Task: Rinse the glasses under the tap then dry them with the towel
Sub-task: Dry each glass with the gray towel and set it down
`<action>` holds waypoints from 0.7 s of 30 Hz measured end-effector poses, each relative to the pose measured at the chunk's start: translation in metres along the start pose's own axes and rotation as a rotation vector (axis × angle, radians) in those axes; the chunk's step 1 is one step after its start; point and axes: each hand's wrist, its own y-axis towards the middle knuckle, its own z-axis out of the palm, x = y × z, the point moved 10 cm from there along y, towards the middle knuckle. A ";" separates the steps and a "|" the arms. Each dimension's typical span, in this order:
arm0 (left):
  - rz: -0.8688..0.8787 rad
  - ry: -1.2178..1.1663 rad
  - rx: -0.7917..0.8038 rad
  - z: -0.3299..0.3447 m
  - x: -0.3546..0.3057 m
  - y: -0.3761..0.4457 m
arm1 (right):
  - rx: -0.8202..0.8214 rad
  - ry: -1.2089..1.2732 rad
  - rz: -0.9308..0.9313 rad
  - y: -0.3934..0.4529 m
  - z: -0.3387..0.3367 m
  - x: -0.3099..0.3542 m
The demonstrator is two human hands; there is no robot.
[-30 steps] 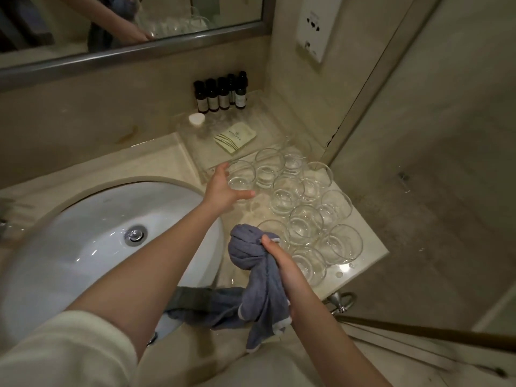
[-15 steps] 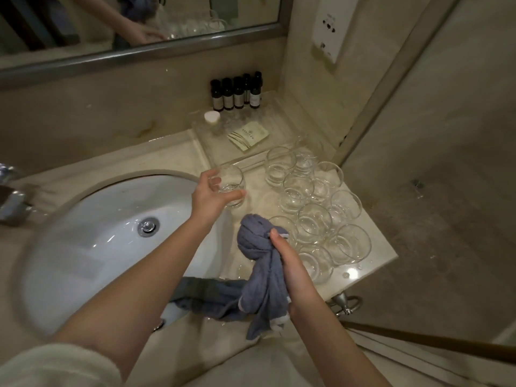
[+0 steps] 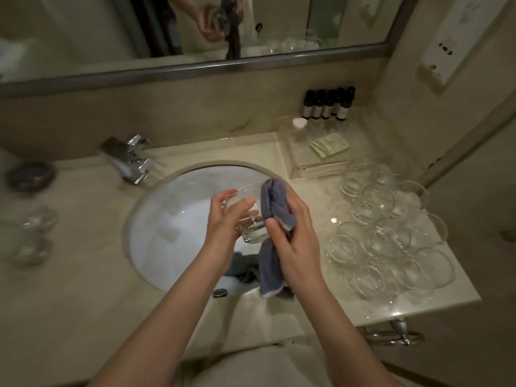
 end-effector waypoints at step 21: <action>0.088 0.093 -0.245 -0.042 -0.019 -0.040 | 0.047 0.270 0.249 -0.020 0.046 -0.007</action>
